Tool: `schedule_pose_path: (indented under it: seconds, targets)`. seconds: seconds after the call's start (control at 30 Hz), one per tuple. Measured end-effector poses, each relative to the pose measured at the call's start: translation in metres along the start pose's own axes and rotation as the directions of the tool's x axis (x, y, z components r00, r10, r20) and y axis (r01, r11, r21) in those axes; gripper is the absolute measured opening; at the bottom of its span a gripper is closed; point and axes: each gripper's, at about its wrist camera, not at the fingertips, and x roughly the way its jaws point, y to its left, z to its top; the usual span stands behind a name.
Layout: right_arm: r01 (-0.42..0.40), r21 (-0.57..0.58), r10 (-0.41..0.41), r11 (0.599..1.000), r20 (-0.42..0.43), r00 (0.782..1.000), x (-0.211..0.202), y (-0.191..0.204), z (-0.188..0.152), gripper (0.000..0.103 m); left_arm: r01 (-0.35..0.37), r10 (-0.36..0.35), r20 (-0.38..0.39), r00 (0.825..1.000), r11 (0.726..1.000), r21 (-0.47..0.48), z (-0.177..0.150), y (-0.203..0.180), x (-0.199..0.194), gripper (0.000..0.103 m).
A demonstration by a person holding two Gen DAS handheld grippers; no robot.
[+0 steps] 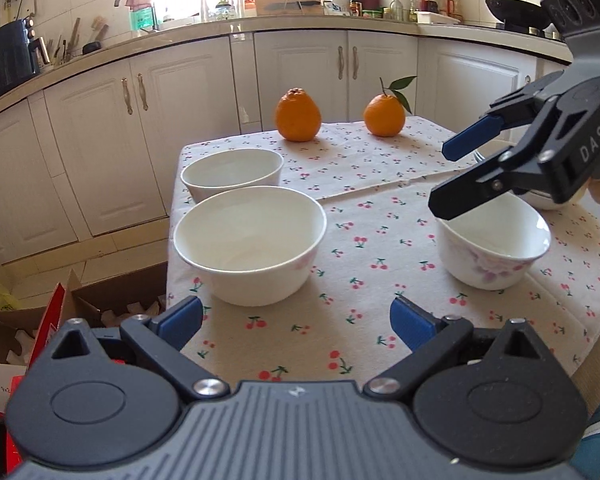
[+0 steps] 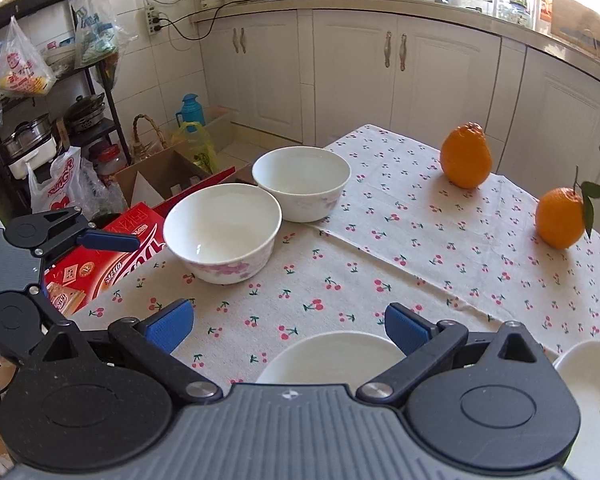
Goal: Organize plates and bowls
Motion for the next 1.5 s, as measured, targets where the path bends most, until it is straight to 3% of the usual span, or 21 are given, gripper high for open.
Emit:
schedule_pose_path:
  seconds: [0.4,0.6,1.07,1.5]
  targets:
    - [-0.084,-0.088,0.079,0.993,-0.058,0.995,0.046,0.009,0.046,0.101,0.004,-0.004,0.005,1.000,1.000,0.011,0.008,0.025,0.027,0.100]
    - [-0.144,-0.046,0.138,0.988,-0.106,0.985,0.076,0.003,0.061,0.088,0.022,-0.022,0.007,1.000,1.000,0.015,0.011,0.031,0.037,0.099]
    - [-0.195,-0.006,0.192,0.981,-0.167,0.967,0.115,0.000,0.068,0.069,0.070,-0.070,0.018,0.997,0.998,0.003,0.016,0.039,0.044,0.094]
    - [-0.216,0.011,0.215,0.976,-0.168,0.962,0.117,-0.001,0.070,0.064,0.075,-0.075,0.022,0.997,0.997,0.006,0.017,0.041,0.044,0.093]
